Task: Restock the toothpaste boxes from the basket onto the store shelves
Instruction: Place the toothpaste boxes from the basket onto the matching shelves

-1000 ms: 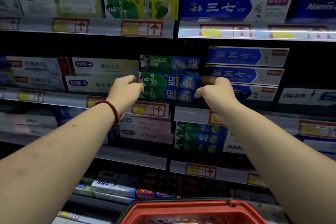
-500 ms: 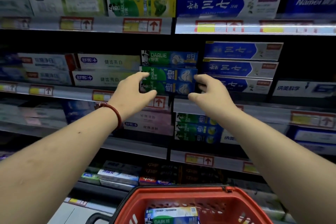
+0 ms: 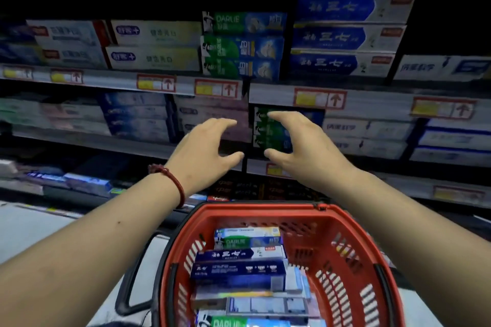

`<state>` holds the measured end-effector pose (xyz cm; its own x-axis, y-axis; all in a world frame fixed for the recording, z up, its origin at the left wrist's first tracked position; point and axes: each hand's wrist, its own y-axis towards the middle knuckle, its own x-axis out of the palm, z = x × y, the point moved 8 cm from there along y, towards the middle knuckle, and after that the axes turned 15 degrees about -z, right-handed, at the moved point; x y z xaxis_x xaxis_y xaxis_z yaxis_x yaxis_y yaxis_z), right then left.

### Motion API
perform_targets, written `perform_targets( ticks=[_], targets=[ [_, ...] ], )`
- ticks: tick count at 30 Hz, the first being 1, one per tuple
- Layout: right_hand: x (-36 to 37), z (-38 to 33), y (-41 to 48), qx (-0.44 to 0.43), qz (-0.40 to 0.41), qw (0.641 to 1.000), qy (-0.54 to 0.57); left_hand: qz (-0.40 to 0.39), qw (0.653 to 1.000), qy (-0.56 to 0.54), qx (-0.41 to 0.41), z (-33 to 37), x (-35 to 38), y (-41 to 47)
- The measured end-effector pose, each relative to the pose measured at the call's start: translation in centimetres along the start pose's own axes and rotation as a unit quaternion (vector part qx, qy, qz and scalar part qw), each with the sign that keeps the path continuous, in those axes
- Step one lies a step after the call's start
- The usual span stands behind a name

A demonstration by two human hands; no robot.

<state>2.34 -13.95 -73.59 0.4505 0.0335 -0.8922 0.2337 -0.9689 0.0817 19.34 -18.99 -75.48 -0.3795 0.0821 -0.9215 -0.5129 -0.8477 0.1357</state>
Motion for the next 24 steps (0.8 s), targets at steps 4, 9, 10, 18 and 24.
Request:
perform_targets(
  ticks=[4,9,10,18,24],
  targets=[
    [4.5,2.3,-1.8,0.016,-0.037,0.999,0.014,-0.042,0.998,-0.028,-0.024,-0.8,5.7,-2.2],
    [10.5,5.1,-3.5,0.042,-0.088,0.995,0.028,-0.109,0.992,-0.049,-0.044,-2.2,12.2,-3.7],
    [11.7,5.6,-3.7,0.048,-0.102,0.993,0.032,-0.123,0.990,-0.052,-0.052,-2.6,13.3,-3.8],
    [19.8,8.7,-4.2,0.103,-0.222,0.967,0.073,-0.326,0.936,-0.024,-0.131,-7.6,21.0,-4.0],
    [24.5,10.1,-4.2,0.140,-0.311,0.935,0.099,-0.419,0.884,0.010,-0.207,-11.4,23.6,-5.6]
  ],
)
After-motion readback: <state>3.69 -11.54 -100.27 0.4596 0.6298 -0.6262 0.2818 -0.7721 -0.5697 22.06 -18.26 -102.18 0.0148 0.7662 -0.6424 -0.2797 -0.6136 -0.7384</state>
